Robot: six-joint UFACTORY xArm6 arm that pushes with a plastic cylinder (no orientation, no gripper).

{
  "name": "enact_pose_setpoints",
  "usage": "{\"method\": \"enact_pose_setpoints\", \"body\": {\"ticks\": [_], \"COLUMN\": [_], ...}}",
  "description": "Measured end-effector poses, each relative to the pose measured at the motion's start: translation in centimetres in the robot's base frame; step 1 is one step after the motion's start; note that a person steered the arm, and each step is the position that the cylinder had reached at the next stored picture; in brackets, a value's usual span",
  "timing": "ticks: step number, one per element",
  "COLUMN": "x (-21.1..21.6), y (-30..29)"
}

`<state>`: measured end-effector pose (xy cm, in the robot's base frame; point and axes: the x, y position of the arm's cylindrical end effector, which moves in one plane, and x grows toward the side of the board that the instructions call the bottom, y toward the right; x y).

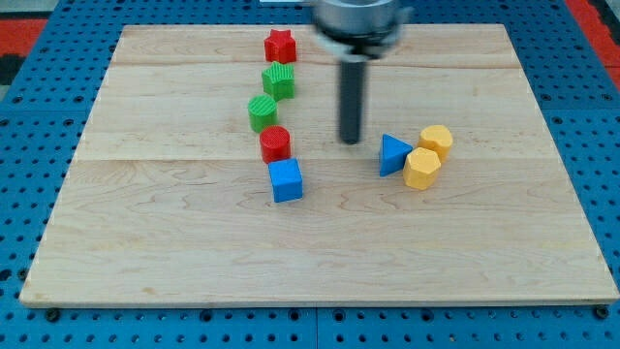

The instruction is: Push the green star diagonally to the top left side of the green star

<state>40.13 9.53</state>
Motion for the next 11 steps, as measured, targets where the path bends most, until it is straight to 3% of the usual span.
{"method": "enact_pose_setpoints", "body": {"ticks": [2, 4, 6, 9, 11], "x": [-1.2, -2.1, -6.1, -6.9, -7.8], "y": [3.3, 3.3, 0.5, 0.4, -14.5]}}
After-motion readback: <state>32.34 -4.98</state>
